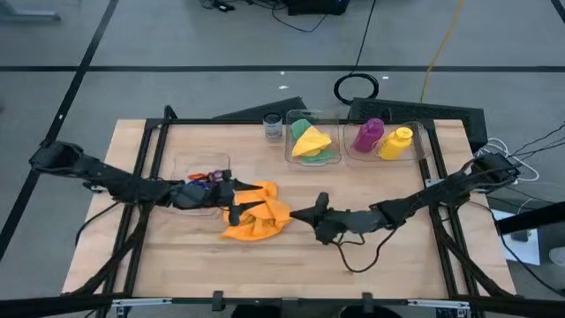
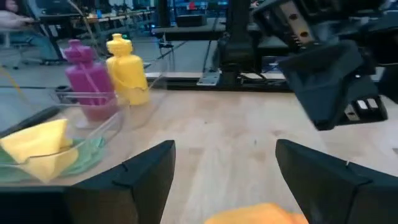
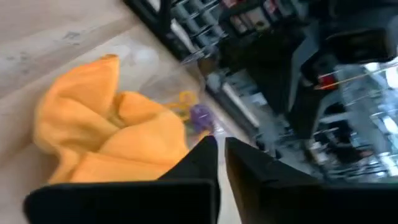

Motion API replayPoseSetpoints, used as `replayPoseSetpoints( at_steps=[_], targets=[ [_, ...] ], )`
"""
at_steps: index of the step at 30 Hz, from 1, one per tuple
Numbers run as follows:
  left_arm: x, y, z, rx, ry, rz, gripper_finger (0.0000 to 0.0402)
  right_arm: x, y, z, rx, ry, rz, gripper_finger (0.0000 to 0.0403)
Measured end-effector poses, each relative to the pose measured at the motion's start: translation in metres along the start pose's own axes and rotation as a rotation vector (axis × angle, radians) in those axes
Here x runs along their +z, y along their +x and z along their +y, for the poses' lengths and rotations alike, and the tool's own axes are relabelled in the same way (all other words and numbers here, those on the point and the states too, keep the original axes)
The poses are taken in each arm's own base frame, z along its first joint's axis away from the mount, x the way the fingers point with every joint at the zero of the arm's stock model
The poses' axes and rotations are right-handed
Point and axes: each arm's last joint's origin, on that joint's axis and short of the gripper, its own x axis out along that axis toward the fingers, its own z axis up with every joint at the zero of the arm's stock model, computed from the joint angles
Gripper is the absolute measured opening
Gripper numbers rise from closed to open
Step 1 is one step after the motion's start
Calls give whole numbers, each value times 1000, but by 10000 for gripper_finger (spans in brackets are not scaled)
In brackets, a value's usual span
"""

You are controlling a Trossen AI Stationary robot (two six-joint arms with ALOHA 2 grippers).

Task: Pick & Place Sports Items
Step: Fold the orange towel

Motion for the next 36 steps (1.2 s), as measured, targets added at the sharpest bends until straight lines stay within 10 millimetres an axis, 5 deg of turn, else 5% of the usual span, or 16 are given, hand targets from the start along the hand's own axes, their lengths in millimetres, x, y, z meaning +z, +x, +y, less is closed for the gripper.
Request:
replayPoseSetpoints(
  at_steps=[17, 36],
  targets=[
    [-1, 1, -1, -117, -12, 12, 234, 0, -13, 11, -47, -278, -76, 0],
    [0, 1, -1, -119, -60, 14, 234, -1, -12, 10, -52, -316, -76, 0]
  ],
)
